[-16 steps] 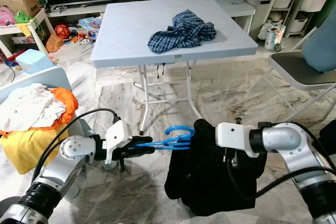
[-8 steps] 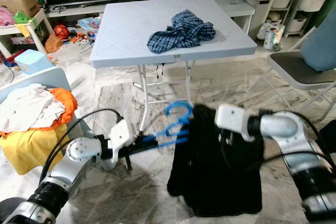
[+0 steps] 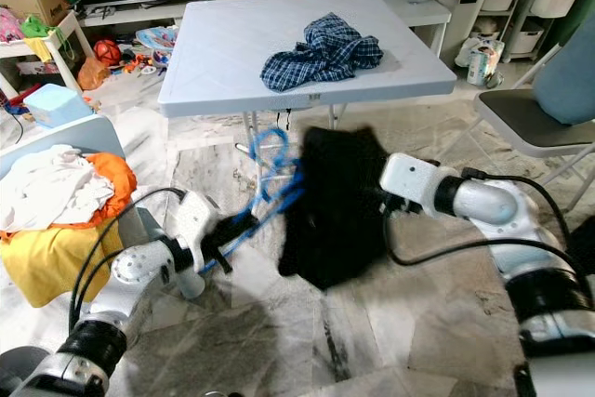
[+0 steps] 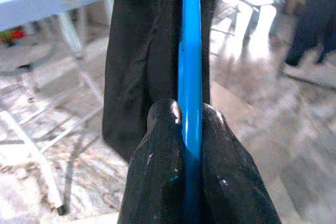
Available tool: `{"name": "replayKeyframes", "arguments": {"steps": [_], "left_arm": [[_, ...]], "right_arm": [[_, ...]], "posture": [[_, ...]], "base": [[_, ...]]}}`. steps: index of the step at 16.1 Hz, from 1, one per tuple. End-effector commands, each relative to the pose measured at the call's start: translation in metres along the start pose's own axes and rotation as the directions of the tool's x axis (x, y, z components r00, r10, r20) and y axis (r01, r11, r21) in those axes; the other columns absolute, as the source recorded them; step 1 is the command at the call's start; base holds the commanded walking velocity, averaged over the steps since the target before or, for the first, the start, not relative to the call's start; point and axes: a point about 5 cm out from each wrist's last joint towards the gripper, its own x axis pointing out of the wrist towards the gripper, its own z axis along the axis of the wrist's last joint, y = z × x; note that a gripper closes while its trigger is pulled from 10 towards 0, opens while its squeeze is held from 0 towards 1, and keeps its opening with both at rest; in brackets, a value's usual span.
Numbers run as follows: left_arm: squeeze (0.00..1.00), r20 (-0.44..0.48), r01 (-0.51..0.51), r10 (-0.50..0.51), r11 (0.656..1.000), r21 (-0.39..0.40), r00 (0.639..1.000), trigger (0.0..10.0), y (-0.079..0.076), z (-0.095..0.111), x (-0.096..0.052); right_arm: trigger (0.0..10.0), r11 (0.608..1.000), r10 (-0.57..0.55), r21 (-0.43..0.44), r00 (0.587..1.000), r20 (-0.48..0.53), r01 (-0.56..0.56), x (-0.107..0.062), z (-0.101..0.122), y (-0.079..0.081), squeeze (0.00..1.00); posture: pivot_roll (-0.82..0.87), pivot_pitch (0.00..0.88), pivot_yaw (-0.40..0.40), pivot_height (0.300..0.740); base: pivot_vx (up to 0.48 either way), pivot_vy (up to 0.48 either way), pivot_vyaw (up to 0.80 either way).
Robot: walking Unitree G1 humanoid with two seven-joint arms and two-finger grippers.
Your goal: Hang hanger
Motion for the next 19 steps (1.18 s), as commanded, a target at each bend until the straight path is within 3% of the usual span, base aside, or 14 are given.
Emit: {"name": "replayKeyframes", "arguments": {"steps": [1,2,3,5,6,7,9,10,11,13,14,16,19], "left_arm": [[0.0,0.071,-0.039,0.039,0.999,-0.002,0.997,0.0,0.008,0.016,0.004],[0.0,0.072,-0.04,0.04,0.999,-0.002,0.997,0.0,0.008,0.016,0.004],[0.0,0.081,-0.043,0.044,0.999,-0.008,0.996,0.0,0.007,0.017,0.006],[0.0,0.112,-0.027,0.03,0.999,-0.03,0.993,0.0,0.003,0.022,0.012],[0.0,0.115,-0.016,0.02,0.999,-0.03,0.993,0.0,0.001,0.023,0.013],[0.0,0.115,-0.003,0.007,0.999,-0.033,0.993,0.0,-0.001,0.024,0.014],[0.0,0.116,0.021,-0.016,0.999,-0.045,0.993,0.0,-0.003,0.024,0.015],[0.0,0.124,0.037,-0.029,0.997,-0.065,0.992,0.0,-0.005,0.026,0.017],[0.0,0.125,0.04,-0.031,0.997,-0.067,0.992,0.0,-0.005,0.026,0.017],[0.0,0.137,0.043,-0.03,0.995,-0.092,0.99,0.0,-0.008,0.027,0.02],[0.0,0.149,0.043,-0.025,0.992,-0.117,0.989,0.0,-0.014,0.027,0.023],[0.0,0.171,0.025,0.001,0.989,-0.149,0.985,0.0,-0.019,0.029,0.025],[0.0,0.195,0.009,0.025,0.985,-0.17,0.98,0.0,-0.025,0.032,0.023]], "right_arm": [[10.0,0.999,-0.037,0.029,0.999,-0.008,0.037,0.006,0.0,0.003,1.0],[10.0,0.998,-0.049,0.046,0.999,-0.011,0.049,0.007,-0.001,0.004,1.0],[10.0,0.989,-0.087,0.118,0.996,-0.018,0.089,0.012,-0.004,0.01,1.0],[10.0,0.897,-0.172,0.404,0.984,-0.048,0.177,0.025,-0.012,0.036,1.0],[10.0,0.819,-0.182,0.545,0.982,-0.05,0.18,0.031,-0.013,0.049,0.56],[10.0,0.773,-0.208,0.603,0.977,-0.055,0.198,0.033,-0.014,0.055,0.0],[10.0,0.716,-0.205,0.665,0.975,-0.088,0.211,0.038,-0.016,0.059,0.0],[10.0,0.679,-0.241,0.696,0.966,-0.089,0.234,0.042,-0.014,0.051,0.0],[10.0,0.676,-0.259,0.692,0.961,-0.1,0.254,0.043,-0.013,0.048,0.0],[10.0,0.618,-0.355,0.703,0.923,-0.148,0.351,0.044,-0.014,0.036,0.0],[10.0,0.546,-0.396,0.734,0.896,-0.199,0.405,0.045,-0.02,0.033,0.0],[10.0,0.572,-0.424,0.696,0.883,-0.202,0.434,0.046,-0.018,0.037,0.0],[10.0,0.523,-0.42,0.738,0.882,-0.213,0.427,0.05,-0.016,0.056,0.0]], "posture": [[-0.18,0.0,0.042,0.74],[-0.18,0.0,0.041,0.74],[-0.18,0.0,0.039,0.74],[-0.17,0.0,0.038,0.74],[-0.17,0.0,0.04,0.74],[-0.17,0.0,0.046,0.74],[-0.16,0.0,0.053,0.74],[-0.16,0.0,0.069,0.74],[-0.16,0.0,0.071,0.74],[-0.16,0.0,0.081,0.74],[-0.15,0.0,0.083,0.74],[-0.14,0.0,0.076,0.74],[-0.12,0.0,0.067,0.74]], "base": [[0.0,0.0,0.0],[0.0,0.0,0.0],[0.0,0.0,0.0],[0.0,0.0,0.0],[0.0,0.0,0.0],[0.0,0.0,0.0],[0.0,0.0,0.0],[0.0,0.0,0.0],[0.0,0.0,0.0],[0.0,0.0,0.0],[0.0,0.0,0.0],[0.0,0.0,0.0],[0.0,0.0,0.0]]}}
